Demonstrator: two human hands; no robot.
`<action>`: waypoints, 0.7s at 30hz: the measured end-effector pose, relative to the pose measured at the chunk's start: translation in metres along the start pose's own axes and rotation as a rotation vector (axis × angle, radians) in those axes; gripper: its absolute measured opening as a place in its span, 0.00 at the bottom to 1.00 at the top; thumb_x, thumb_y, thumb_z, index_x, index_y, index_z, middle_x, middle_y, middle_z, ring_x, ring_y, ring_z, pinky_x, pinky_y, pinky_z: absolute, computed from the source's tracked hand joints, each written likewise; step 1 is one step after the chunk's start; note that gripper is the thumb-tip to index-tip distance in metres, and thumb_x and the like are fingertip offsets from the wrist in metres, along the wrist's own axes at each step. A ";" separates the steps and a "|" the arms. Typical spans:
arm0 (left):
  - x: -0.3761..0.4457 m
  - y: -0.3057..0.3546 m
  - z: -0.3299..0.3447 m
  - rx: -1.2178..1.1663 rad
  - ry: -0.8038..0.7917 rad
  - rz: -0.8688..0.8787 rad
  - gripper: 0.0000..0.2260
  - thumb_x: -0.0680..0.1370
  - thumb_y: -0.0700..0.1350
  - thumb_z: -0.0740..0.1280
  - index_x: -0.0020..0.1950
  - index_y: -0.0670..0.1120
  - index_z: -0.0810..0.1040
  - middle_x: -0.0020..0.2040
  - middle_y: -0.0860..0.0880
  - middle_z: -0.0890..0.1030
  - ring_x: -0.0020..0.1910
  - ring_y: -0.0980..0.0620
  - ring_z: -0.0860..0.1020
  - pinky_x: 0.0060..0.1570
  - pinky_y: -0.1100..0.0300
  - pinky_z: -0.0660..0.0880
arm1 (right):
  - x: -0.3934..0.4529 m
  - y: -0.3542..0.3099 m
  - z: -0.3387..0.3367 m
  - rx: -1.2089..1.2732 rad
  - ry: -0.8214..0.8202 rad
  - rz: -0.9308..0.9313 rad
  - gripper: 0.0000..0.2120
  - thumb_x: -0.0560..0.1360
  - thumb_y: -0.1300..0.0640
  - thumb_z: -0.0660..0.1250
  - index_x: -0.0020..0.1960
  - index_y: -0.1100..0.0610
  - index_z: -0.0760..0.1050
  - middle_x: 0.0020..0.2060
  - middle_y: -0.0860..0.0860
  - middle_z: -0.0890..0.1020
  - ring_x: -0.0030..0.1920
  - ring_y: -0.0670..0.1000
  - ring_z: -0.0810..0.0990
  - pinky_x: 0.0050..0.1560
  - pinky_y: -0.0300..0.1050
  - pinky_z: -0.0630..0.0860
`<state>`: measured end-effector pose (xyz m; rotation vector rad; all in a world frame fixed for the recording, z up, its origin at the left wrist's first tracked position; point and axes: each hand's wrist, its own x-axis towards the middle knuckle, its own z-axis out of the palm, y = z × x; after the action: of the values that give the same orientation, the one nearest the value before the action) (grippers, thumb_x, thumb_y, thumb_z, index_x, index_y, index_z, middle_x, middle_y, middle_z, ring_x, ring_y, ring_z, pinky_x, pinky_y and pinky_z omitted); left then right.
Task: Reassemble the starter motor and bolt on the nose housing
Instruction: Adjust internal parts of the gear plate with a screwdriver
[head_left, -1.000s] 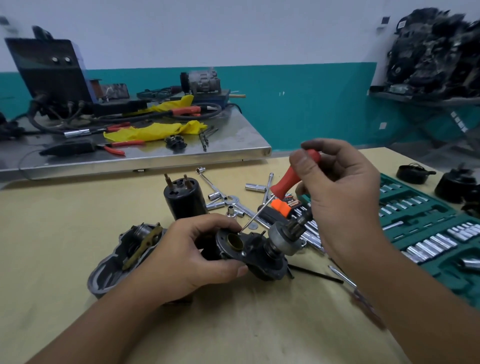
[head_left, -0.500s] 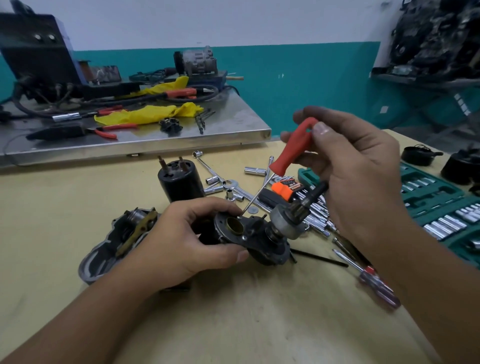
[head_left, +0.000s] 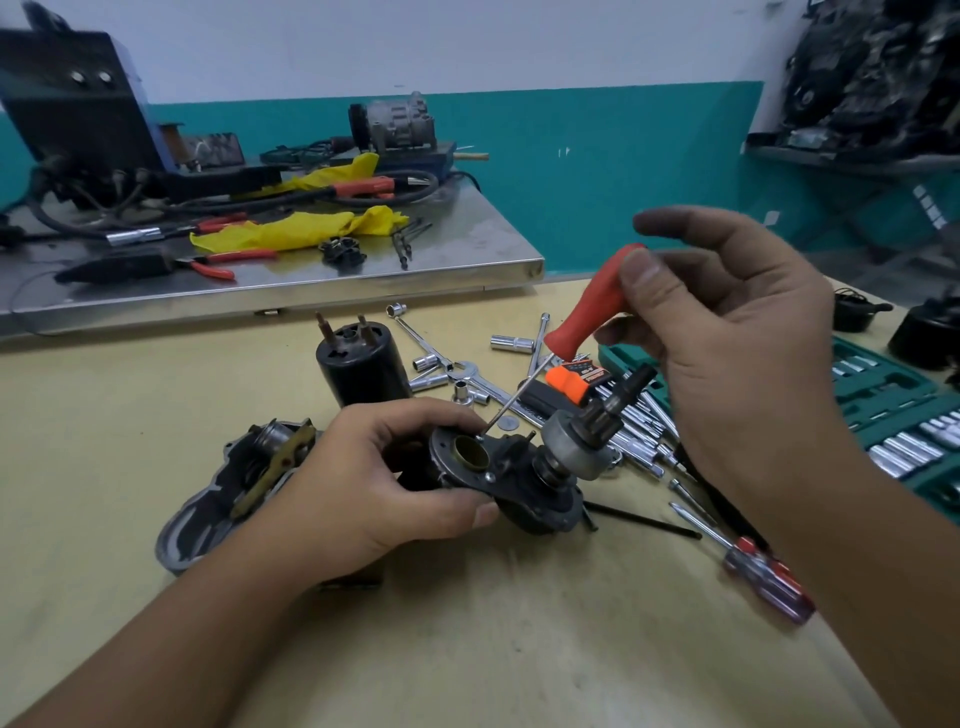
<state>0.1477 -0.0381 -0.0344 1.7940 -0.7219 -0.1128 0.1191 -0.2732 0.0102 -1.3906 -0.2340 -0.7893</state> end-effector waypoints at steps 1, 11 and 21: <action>0.000 0.000 0.000 -0.005 -0.004 -0.002 0.21 0.62 0.51 0.83 0.53 0.56 0.86 0.51 0.51 0.87 0.50 0.53 0.86 0.50 0.67 0.79 | -0.001 0.000 0.000 -0.055 0.030 -0.020 0.05 0.76 0.60 0.75 0.51 0.54 0.81 0.37 0.51 0.86 0.35 0.54 0.84 0.38 0.47 0.81; -0.001 0.000 0.000 -0.016 -0.010 0.004 0.21 0.62 0.49 0.83 0.54 0.56 0.86 0.51 0.52 0.87 0.50 0.54 0.86 0.50 0.67 0.79 | 0.000 0.002 -0.001 0.035 -0.015 0.059 0.07 0.76 0.60 0.69 0.54 0.56 0.80 0.44 0.56 0.87 0.44 0.59 0.87 0.45 0.53 0.84; -0.001 0.001 0.000 -0.020 -0.026 0.007 0.21 0.62 0.50 0.83 0.54 0.57 0.86 0.52 0.52 0.87 0.52 0.54 0.86 0.51 0.67 0.79 | -0.006 0.003 0.004 0.045 0.007 0.010 0.07 0.77 0.62 0.66 0.53 0.55 0.80 0.49 0.54 0.87 0.49 0.60 0.87 0.47 0.53 0.84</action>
<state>0.1469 -0.0377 -0.0336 1.7739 -0.7434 -0.1389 0.1177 -0.2673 0.0049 -1.3453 -0.2381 -0.7764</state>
